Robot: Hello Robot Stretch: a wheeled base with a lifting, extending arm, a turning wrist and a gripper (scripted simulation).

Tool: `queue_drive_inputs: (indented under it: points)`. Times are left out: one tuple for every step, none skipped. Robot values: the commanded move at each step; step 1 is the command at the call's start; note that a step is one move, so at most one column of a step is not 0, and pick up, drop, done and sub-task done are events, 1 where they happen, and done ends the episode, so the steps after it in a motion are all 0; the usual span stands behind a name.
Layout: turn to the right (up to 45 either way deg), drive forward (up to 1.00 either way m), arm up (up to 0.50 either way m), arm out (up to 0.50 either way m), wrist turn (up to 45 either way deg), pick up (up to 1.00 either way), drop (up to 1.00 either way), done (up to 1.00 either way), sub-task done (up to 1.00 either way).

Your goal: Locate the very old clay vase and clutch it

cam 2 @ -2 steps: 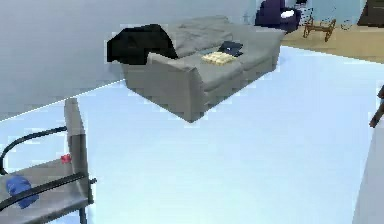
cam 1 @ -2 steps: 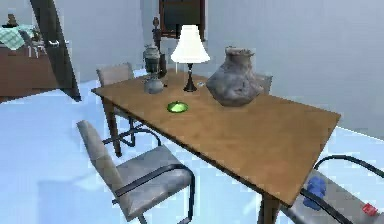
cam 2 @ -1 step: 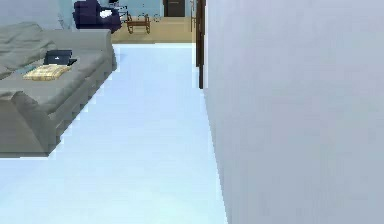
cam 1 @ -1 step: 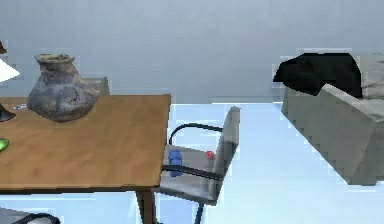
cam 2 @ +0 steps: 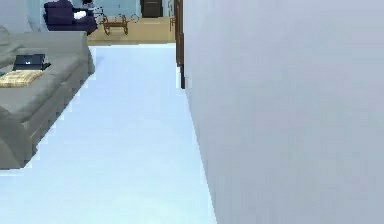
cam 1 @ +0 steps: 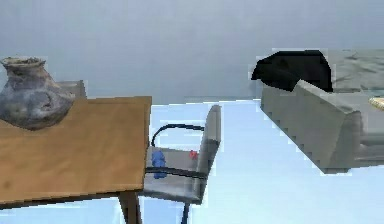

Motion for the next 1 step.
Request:
queue_drive_inputs:
  points:
    - [0.0,0.30,0.00,0.00,0.0,0.00,0.00,0.00,0.00]
